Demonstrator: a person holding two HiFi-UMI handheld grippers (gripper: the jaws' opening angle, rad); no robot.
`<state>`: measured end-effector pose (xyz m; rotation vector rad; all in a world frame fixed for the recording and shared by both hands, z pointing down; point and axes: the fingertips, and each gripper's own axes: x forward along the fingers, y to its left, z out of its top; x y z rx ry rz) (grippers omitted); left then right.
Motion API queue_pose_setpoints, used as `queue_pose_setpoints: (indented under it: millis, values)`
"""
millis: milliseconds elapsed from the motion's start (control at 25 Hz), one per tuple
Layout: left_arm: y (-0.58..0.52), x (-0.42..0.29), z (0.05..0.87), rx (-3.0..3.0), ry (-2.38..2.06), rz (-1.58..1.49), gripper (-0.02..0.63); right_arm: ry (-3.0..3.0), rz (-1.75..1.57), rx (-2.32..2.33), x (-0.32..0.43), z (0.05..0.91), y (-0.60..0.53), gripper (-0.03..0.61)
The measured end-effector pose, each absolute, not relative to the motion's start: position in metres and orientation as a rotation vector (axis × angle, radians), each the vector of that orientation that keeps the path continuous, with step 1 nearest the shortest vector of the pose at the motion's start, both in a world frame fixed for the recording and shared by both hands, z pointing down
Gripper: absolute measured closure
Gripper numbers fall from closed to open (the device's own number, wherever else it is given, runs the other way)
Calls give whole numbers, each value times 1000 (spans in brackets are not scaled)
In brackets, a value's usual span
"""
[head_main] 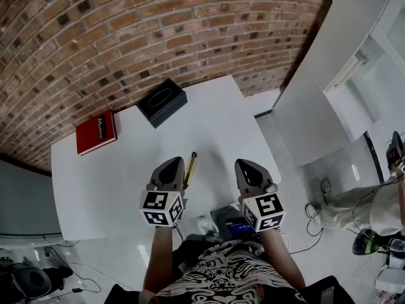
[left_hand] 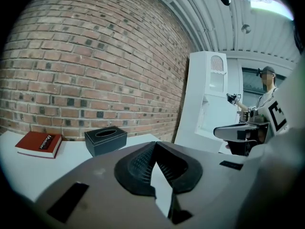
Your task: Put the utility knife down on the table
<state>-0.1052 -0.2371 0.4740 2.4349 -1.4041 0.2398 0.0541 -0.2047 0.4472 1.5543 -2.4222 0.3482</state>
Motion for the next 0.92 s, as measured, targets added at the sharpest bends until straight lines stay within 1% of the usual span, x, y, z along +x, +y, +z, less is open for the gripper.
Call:
queue_pose_setpoints:
  millis: [320, 680, 920]
  values:
    - [-235, -113, 468, 2440, -1436, 239, 598, -2433, 317, 1560, 53, 439, -203, 578]
    - [-236, -104, 463, 2422, -1348, 132, 598, -2424, 308, 1570, 57, 434, -203, 577]
    - [-235, -100, 466, 2425, -1344, 142, 598, -2418, 291, 1573, 63, 435, -201, 577]
